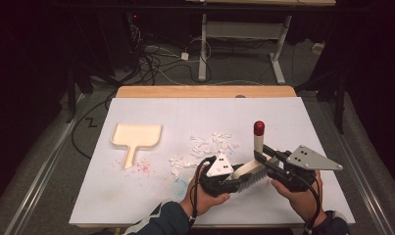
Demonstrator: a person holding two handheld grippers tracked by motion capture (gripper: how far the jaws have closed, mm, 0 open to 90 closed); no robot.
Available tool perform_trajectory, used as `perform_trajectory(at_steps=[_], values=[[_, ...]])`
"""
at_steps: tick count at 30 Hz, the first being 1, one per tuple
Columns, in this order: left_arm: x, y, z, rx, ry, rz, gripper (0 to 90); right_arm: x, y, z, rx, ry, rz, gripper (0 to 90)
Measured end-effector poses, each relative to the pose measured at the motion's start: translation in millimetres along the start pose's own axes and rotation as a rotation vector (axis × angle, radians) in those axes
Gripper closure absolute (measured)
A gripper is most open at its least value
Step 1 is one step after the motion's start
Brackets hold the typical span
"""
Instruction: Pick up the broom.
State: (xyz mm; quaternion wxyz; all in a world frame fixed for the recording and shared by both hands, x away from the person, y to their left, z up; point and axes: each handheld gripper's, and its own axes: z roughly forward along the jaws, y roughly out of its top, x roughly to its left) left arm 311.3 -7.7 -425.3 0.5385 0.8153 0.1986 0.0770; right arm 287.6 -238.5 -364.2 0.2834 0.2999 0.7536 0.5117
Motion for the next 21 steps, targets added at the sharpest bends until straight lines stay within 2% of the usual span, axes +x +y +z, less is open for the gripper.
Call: perform_trajectory(at_steps=[1, 3, 4, 5, 6, 7, 8, 9, 10, 11, 13, 14, 15, 17, 18, 19, 20, 21], values=[[0.9, 1.1, -3.7, 0.006, 0.004, 0.019, 65.3, 0.9, 0.7, -1.1, -0.008, 0.005, 0.001, 70.9], [3.3, 4.2, -15.6, 0.028, -0.015, 0.064, 65.4, 3.9, 2.2, -3.2, -0.032, 0.028, -0.008, 68.9], [3.9, 5.4, -19.7, 0.037, -0.013, 0.081, 65.5, 4.7, 2.5, -3.9, -0.042, 0.036, -0.020, 66.1], [3.9, 5.4, -19.7, 0.037, -0.013, 0.081, 65.4, 5.2, 3.0, -4.5, -0.052, 0.044, -0.029, 61.4], [6.8, 7.7, -27.4, 0.060, -0.025, 0.108, 65.4, 4.9, 3.4, -4.9, -0.056, 0.057, -0.039, 55.6], [6.8, 7.7, -27.4, 0.060, -0.025, 0.108, 65.4, 4.9, 3.4, -4.9, -0.056, 0.057, -0.039, 55.6], [8.2, 8.1, -31.3, 0.072, -0.027, 0.126, 65.4, 4.1, 3.3, -4.9, -0.059, 0.071, -0.046, 52.2], [11.0, 7.6, -38.8, 0.092, -0.030, 0.163, 65.4, 2.0, 1.3, -2.7, -0.038, 0.105, -0.065, 47.4], [11.0, 7.6, -38.8, 0.092, -0.030, 0.163, 65.4, 2.0, 1.3, -2.7, -0.038, 0.105, -0.065, 47.4], [14.6, 6.5, -46.5, 0.089, -0.046, 0.162, 65.4, 0.8, -1.5, 2.8, 0.021, 0.178, -0.096, 43.8], [16.9, 5.6, -53.8, 0.092, -0.054, 0.168, 65.4, 0.6, -6.7, 8.5, 0.066, 0.240, -0.132, 42.1], [16.9, 5.6, -53.8, 0.092, -0.054, 0.168, 65.4, 0.6, -6.7, 8.5, 0.066, 0.240, -0.132, 42.1], [17.6, 4.4, -57.2, 0.087, -0.063, 0.170, 65.4, 1.7, -9.1, 11.5, 0.096, 0.270, -0.141, 40.3], [17.1, 0.2, -63.4, 0.094, -0.108, 0.180, 65.4, 4.0, -15.9, 22.9, 0.158, 0.320, -0.177, 36.3], [16.5, -1.1, -64.0, 0.098, -0.126, 0.186, 65.4, 5.5, -18.5, 26.7, 0.180, 0.333, -0.184, 36.4], [16.5, -1.1, -64.0, 0.098, -0.126, 0.186, 65.4, 6.9, -21.2, 30.6, 0.202, 0.352, -0.188, 36.0], [15.8, -2.3, -64.2, 0.100, -0.151, 0.187, 65.3, 6.9, -21.2, 30.6, 0.202, 0.352, -0.188, 36.0], [15.0, -3.2, -63.9, 0.103, -0.169, 0.190, 65.3, 7.9, -23.9, 34.3, 0.226, 0.389, -0.194, 35.0]])
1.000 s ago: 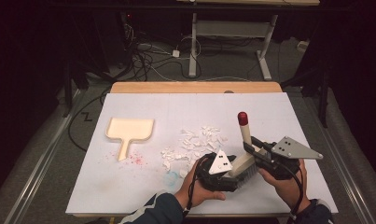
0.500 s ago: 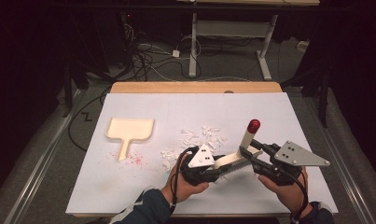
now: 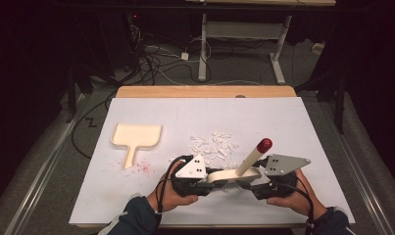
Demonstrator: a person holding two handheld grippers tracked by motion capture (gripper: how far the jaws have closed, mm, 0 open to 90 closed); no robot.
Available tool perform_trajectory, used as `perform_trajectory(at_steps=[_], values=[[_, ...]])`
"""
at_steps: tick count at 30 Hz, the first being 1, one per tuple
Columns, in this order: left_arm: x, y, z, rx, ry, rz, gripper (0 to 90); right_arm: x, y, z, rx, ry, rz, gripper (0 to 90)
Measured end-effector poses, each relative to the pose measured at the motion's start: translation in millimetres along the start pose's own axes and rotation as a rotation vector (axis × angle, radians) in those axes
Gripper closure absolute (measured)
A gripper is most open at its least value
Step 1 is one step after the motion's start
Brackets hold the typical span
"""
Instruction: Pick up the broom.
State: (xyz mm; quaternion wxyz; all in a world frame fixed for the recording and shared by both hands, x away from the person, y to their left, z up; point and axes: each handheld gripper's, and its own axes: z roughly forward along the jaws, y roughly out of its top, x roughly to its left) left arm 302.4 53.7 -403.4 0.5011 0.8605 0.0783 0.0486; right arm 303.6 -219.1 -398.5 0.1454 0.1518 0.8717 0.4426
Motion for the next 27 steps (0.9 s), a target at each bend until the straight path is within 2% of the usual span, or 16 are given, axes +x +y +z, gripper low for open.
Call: perform_trajectory(at_steps=[2, 3, 4, 5, 7, 9, 11, 13, 16, 17, 19, 20, 21, 23, 25, 27], values=[[-0.9, 0.0, 1.1, 0.006, -0.035, 0.014, 65.3, 1.0, -2.9, 7.3, 0.031, 0.059, -0.022, 37.9], [-0.5, -0.4, 1.7, -0.009, -0.064, 0.011, 65.3, 2.3, -5.0, 10.7, 0.036, 0.114, -0.033, 45.4], [0.3, -0.4, 2.1, -0.009, -0.073, 0.010, 65.2, 1.8, -5.8, 10.5, 0.028, 0.140, -0.026, 47.8], [0.3, -0.4, 2.1, -0.009, -0.073, 0.010, 65.2, 1.8, -5.8, 10.5, 0.028, 0.140, -0.026, 47.8], [2.1, -1.0, 2.7, -0.016, -0.080, 0.001, 64.9, 0.1, -6.9, 9.5, 0.022, 0.177, -0.029, 51.9], [4.8, -1.8, 3.4, -0.020, -0.077, -0.013, 58.8, -0.6, -8.0, 9.7, 0.014, 0.217, -0.027, 61.5], [6.1, -2.3, 4.4, -0.010, -0.048, -0.009, 56.2, 0.3, -7.8, 10.1, 0.016, 0.217, -0.037, 62.6], [5.5, -2.0, 3.7, 0.001, -0.001, -0.001, 47.4, 3.0, -6.5, 10.8, 0.028, 0.219, -0.055, 67.2], [5.2, -1.7, -0.3, -0.011, 0.025, 0.009, 41.4, 4.2, -4.8, 9.7, 0.022, 0.196, -0.059, 67.9], [4.4, -1.5, -2.6, -0.012, 0.067, 0.012, 41.4, 4.2, -4.8, 9.7, 0.022, 0.196, -0.059, 67.9], [4.3, -3.3, -10.9, -0.008, 0.150, 0.017, 29.1, 1.4, -3.9, 7.2, 0.020, 0.175, -0.035, 67.9], [3.9, -4.6, -14.1, -0.006, 0.179, 0.022, 26.2, -0.2, -4.0, 6.6, 0.018, 0.162, -0.036, 67.9], [3.9, -4.6, -14.1, -0.006, 0.179, 0.022, 22.7, -0.2, -4.0, 6.6, 0.018, 0.162, -0.036, 67.9], [4.2, -8.7, -22.0, 0.003, 0.231, 0.029, 21.5, -3.4, -3.8, 4.6, 0.016, 0.144, -0.022, 67.8], [3.5, -15.8, -29.6, 0.034, 0.315, 0.044, 18.5, -6.8, -3.0, 1.1, 0.001, 0.130, -0.012, 67.9], [4.4, -26.1, -40.3, 0.035, 0.364, 0.023, 16.7, -10.8, -2.1, -2.5, -0.009, 0.111, -0.007, 67.9]])
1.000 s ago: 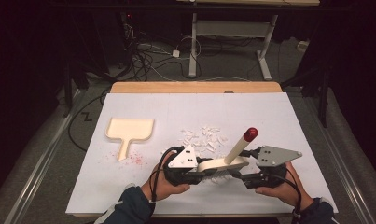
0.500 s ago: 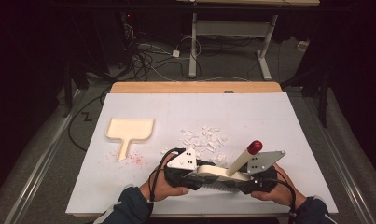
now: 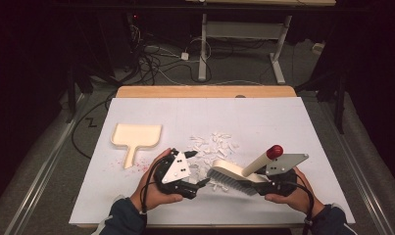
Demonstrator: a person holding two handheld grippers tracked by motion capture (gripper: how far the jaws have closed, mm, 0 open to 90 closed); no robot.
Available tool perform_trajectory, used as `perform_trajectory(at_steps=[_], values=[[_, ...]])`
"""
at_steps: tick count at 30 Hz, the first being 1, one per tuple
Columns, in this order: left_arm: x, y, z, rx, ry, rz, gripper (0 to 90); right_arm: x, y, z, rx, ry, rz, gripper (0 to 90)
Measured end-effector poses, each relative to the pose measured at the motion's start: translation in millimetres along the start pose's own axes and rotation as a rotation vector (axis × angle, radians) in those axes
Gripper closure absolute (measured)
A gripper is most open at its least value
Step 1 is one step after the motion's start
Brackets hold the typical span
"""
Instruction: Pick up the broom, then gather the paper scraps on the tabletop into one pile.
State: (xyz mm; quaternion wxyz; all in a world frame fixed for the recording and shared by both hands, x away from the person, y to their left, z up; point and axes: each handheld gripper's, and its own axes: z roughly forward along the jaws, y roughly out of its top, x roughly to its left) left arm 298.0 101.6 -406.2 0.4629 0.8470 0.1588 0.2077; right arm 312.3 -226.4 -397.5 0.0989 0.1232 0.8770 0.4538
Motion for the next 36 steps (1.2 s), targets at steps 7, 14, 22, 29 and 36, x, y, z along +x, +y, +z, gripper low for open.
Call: perform_trajectory(at_steps=[7, 14, 22, 29, 36], values=[[12.5, -44.2, -32.6, 0.057, 0.165, -0.060, 16.7, -15.1, -1.1, -12.7, -0.018, -0.073, 0.037, 67.9], [13.7, -77.4, -51.0, 0.124, 0.281, -0.099, 16.9, -32.1, 0.5, -21.9, -0.035, -0.170, 0.083, 67.9], [2.5, -98.2, -56.1, 0.200, 0.292, -0.107, 17.1, -50.4, -4.6, -27.8, -0.016, -0.294, 0.143, 67.9], [1.8, -101.7, -57.0, 0.215, 0.289, -0.105, 17.0, -60.5, -9.3, -30.1, 0.011, -0.344, 0.150, 67.9], [4.5, -102.2, -55.2, 0.206, 0.279, -0.119, 17.0, -56.8, -9.6, -28.3, 0.049, -0.409, 0.114, 68.0]])
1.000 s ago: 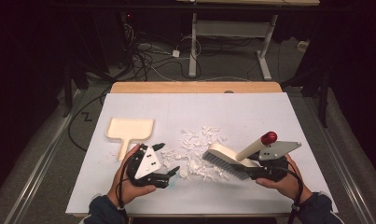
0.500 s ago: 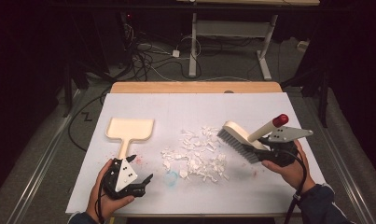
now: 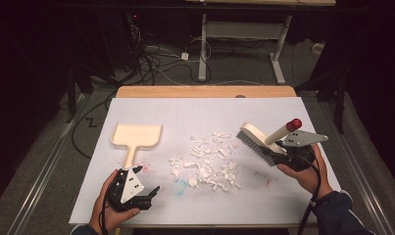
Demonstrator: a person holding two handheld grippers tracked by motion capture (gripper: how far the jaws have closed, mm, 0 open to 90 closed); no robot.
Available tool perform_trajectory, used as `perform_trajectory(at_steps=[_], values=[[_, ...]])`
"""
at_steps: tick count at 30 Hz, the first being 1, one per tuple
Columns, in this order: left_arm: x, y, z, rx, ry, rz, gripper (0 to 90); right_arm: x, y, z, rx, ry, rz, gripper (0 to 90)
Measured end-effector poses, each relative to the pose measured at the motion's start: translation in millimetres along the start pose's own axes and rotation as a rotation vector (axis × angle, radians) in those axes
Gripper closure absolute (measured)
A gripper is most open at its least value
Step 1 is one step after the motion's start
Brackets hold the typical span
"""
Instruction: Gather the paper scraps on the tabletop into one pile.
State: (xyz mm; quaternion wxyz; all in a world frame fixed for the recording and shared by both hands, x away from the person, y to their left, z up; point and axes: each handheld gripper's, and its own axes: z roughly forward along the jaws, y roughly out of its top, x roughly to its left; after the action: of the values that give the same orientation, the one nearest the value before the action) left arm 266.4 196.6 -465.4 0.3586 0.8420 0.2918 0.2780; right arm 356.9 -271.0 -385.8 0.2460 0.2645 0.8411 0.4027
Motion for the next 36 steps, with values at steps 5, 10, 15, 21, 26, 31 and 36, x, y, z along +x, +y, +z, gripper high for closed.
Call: perform_trajectory(at_steps=[5, 10, 15, 21, 26, 31, 36], values=[[1.9, -2.6, -0.5, 0.009, 0.005, -0.009, 17.1, -5.3, -1.8, 2.5, 0.014, -0.027, 0.009, 68.0], [0.6, -2.9, -1.1, 0.002, 0.003, -0.019, 18.1, -9.6, -2.7, 10.6, 0.034, -0.075, -0.002, 68.0], [0.7, -3.3, 1.0, 0.011, -0.006, -0.017, 18.5, -22.1, 4.8, 37.0, 0.053, -0.095, 0.003, 68.0], [1.1, -4.3, 0.6, 0.009, -0.006, -0.029, 18.5, -24.1, 15.2, 70.0, 0.109, -0.179, -0.056, 68.0], [2.4, -4.9, 1.0, 0.004, -0.001, -0.035, 18.5, -25.9, 19.9, 96.0, 0.125, -0.164, -0.036, 68.1], [1.8, -5.8, 0.8, 0.003, -0.014, -0.040, 18.5, -19.8, 28.4, 122.1, 0.168, -0.179, -0.063, 68.1], [0.7, -5.1, -2.2, -0.015, -0.019, -0.046, 18.5, -4.7, 41.4, 146.2, 0.193, -0.130, -0.122, 68.1]])
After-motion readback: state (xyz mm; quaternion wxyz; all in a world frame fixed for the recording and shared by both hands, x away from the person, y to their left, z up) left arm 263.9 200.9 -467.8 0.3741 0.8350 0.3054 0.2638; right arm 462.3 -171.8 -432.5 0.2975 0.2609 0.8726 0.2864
